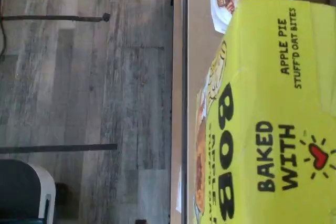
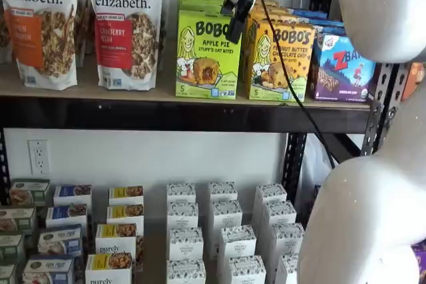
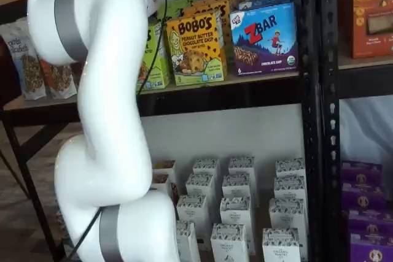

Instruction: Pick the green box on the top shelf, the fourth from the left

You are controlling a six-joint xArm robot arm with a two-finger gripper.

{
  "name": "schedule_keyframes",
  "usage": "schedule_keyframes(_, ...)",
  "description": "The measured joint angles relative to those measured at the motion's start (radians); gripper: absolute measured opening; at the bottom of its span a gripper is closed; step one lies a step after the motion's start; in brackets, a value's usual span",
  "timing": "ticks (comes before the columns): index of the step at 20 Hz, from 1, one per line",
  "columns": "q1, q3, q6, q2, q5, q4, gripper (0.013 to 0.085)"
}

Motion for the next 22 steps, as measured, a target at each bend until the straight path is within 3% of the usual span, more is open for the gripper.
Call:
schedule_keyframes(3,0.002,0.010,0.000,-0.003,-0.012,-0.001,0.0850)
schedule_keyframes(7,0.001,0.019,-0.002,-0.007,-0.024,0.002,0.0730)
schedule_keyframes(9,0.001,0.022,-0.003,-0.007,-0.027,0.003,0.0730)
schedule_keyframes(16,-0.003,0.024,-0.007,-0.008,-0.029,0.011,0.0570)
schedule_keyframes(22,-0.003,0.022,-0.008,-0.006,-0.027,0.002,0.0570)
